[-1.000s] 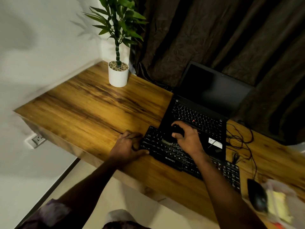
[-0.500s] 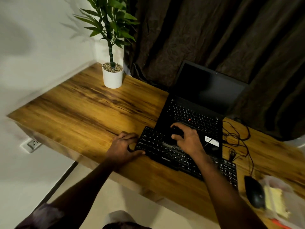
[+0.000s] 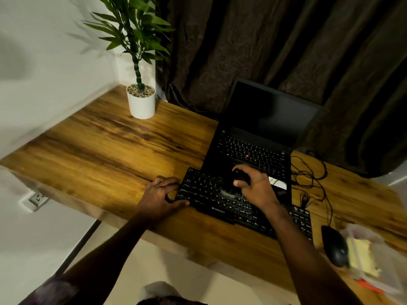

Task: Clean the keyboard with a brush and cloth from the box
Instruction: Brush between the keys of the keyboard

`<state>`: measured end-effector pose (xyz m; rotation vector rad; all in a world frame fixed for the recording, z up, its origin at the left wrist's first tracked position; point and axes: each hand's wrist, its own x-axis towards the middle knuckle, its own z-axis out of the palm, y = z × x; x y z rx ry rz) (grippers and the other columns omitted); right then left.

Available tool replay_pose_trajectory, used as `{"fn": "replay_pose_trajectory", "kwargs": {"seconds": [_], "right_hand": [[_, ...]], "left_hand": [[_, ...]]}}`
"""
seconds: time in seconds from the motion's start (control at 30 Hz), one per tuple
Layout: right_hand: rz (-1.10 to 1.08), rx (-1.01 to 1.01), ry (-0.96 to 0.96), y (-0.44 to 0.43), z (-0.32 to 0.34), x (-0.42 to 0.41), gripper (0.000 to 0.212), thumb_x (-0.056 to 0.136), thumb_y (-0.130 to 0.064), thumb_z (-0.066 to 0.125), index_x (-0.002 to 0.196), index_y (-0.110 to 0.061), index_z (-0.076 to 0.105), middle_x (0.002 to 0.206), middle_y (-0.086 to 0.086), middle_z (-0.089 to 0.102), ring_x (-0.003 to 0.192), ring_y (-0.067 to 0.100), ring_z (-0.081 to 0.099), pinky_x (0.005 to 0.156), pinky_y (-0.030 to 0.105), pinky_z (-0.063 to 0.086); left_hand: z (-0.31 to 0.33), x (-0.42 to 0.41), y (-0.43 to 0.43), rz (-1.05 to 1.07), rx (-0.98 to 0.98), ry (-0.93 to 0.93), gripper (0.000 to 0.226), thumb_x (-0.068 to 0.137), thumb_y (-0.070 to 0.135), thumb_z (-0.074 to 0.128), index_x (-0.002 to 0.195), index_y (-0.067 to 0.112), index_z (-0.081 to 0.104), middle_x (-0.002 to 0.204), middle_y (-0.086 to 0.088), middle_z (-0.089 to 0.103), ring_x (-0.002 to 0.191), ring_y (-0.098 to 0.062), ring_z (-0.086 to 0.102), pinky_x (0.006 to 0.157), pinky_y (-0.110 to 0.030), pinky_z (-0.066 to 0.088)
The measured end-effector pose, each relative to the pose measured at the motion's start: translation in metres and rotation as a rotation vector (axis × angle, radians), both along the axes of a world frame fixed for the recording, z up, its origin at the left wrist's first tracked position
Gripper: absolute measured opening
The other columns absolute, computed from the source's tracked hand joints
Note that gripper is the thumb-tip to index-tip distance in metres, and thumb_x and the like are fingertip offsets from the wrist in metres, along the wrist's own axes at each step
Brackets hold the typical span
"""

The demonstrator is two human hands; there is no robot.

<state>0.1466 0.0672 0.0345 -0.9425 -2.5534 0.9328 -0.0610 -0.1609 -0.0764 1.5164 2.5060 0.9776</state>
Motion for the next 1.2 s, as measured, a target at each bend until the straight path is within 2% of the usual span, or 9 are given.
{"fn": "replay_pose_trajectory", "kwargs": {"seconds": [0.13,0.27,0.4,0.47,0.7,0.8,0.9,1.03,1.2], "right_hand": [[0.000,-0.004,-0.034,0.005,0.007,0.011,0.043,0.087,-0.008,0.073,0.116,-0.039,0.064,0.104,-0.001,0.071,0.076,0.010,0.069,0.056,0.017,0.052],[-0.043,0.020,-0.140,0.016,0.015,0.032,0.041,0.089,-0.010,0.072,0.121,-0.035,0.064,0.101,0.001,0.068,0.069,0.007,0.064,0.048,0.012,0.045],[-0.027,0.005,-0.111,0.012,0.015,0.026,0.043,0.088,-0.007,0.071,0.121,-0.034,0.064,0.105,0.000,0.067,0.082,0.008,0.065,0.058,0.019,0.052],[-0.012,-0.048,-0.062,0.007,0.010,0.019,0.043,0.088,-0.006,0.071,0.119,-0.035,0.065,0.107,0.001,0.068,0.085,0.011,0.068,0.057,0.018,0.053],[-0.064,-0.061,-0.092,0.017,0.016,0.041,0.042,0.089,-0.005,0.070,0.121,-0.031,0.065,0.106,0.003,0.067,0.073,0.007,0.065,0.048,0.011,0.046],[-0.086,-0.030,-0.134,0.023,0.020,0.052,0.043,0.089,-0.003,0.069,0.123,-0.030,0.064,0.099,-0.003,0.064,0.060,0.005,0.057,0.042,0.009,0.040],[-0.061,-0.018,-0.121,0.019,0.020,0.045,0.042,0.088,-0.002,0.070,0.120,-0.030,0.065,0.096,-0.008,0.063,0.067,0.003,0.059,0.045,0.009,0.041],[-0.036,-0.051,-0.048,0.015,0.015,0.036,0.042,0.088,-0.003,0.071,0.119,-0.032,0.066,0.104,0.002,0.071,0.076,0.002,0.065,0.051,0.010,0.047],[-0.088,-0.055,-0.072,0.025,0.018,0.062,0.041,0.089,-0.004,0.071,0.118,-0.033,0.065,0.106,0.000,0.068,0.058,-0.001,0.058,0.046,0.011,0.043]], "left_hand": [[0.001,0.001,0.001,-0.003,0.020,0.013,0.077,0.073,0.088,0.043,0.115,0.029,0.070,0.131,0.013,0.061,0.116,-0.016,0.049,0.095,-0.037,0.039],[0.000,0.000,0.000,0.000,0.010,0.014,0.071,0.072,0.085,0.049,0.116,0.032,0.069,0.131,0.014,0.060,0.116,-0.016,0.049,0.094,-0.036,0.037],[0.002,0.000,0.001,-0.005,-0.010,0.014,0.073,0.073,0.083,0.050,0.120,0.029,0.068,0.133,0.012,0.059,0.117,-0.016,0.047,0.093,-0.031,0.033],[0.002,0.000,0.000,-0.007,-0.016,0.015,0.074,0.074,0.084,0.049,0.122,0.030,0.067,0.133,0.013,0.059,0.118,-0.015,0.046,0.093,-0.032,0.033],[0.002,-0.001,0.001,-0.014,-0.012,0.020,0.073,0.074,0.082,0.051,0.121,0.029,0.068,0.133,0.012,0.060,0.117,-0.018,0.049,0.095,-0.036,0.038],[0.002,-0.002,0.001,-0.014,-0.014,0.016,0.074,0.074,0.082,0.051,0.120,0.028,0.069,0.132,0.011,0.060,0.117,-0.018,0.049,0.095,-0.035,0.038],[0.003,-0.001,0.001,-0.010,-0.020,0.023,0.079,0.073,0.085,0.047,0.121,0.026,0.069,0.133,0.010,0.060,0.119,-0.018,0.049,0.096,-0.036,0.038],[0.001,-0.002,0.001,-0.005,-0.036,0.006,0.084,0.072,0.089,0.042,0.121,0.026,0.069,0.135,0.012,0.059,0.117,-0.016,0.047,0.098,-0.037,0.038],[0.002,0.000,0.003,-0.002,-0.023,0.006,0.081,0.072,0.087,0.046,0.118,0.024,0.071,0.133,0.010,0.061,0.117,-0.018,0.049,0.097,-0.035,0.037]]}}
